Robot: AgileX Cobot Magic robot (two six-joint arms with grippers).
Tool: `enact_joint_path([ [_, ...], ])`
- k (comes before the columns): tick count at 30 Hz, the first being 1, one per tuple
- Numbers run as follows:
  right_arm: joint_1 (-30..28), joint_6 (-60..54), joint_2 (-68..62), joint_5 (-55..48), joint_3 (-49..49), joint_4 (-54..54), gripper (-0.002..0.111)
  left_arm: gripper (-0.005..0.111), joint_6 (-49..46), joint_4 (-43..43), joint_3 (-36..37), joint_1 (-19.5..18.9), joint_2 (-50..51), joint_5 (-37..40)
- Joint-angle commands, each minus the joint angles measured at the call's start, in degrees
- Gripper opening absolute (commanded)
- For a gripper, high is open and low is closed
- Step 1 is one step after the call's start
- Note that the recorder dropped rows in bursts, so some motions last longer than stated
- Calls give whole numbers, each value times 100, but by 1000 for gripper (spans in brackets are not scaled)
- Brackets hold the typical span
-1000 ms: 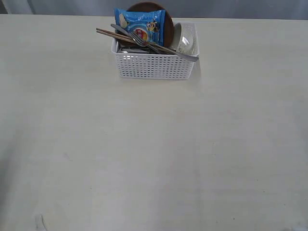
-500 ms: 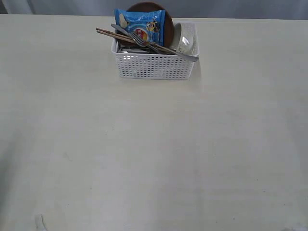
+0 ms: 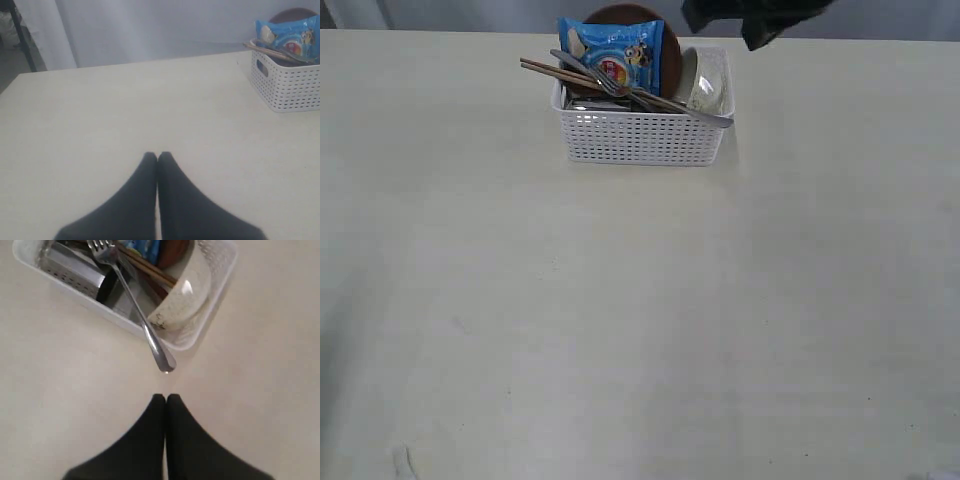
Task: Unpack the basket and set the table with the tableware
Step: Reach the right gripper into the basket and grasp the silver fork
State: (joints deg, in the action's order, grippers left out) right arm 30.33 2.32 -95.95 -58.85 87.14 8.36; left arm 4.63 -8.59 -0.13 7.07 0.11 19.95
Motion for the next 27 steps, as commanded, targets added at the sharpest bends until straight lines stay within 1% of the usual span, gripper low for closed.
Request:
enact_joint_path([
  [1,60,-732,-485,-102,500,-351,0,0,13,-14,13,29,-11,-3],
  [11,47,-2387,-1947,-699,2173,-1793,2,0,13,-14,13,29,-11,-3],
  [13,47,-2509,-2157,-712,2483,-1896,8,0,13,-14,13,29,-11,-3],
  [17,-9,-2574,-2543,-715,2906,-1849,33,0,13,-14,13,29,-11,-3],
  [19,-112,-2574,-2712,-678,3053,-1849,42,0,13,-14,13,29,-11,-3],
  [22,-336,-2574,-2888,-606,3225,-1959,43,0,13,-14,13,29,-11,-3],
  [24,-516,-2609,-2970,-555,3238,-2327,43,0,13,-14,13,29,-11,-3],
  [27,-713,-2969,-3104,-566,3238,-2875,43,0,13,20,13,29,-11,-3],
])
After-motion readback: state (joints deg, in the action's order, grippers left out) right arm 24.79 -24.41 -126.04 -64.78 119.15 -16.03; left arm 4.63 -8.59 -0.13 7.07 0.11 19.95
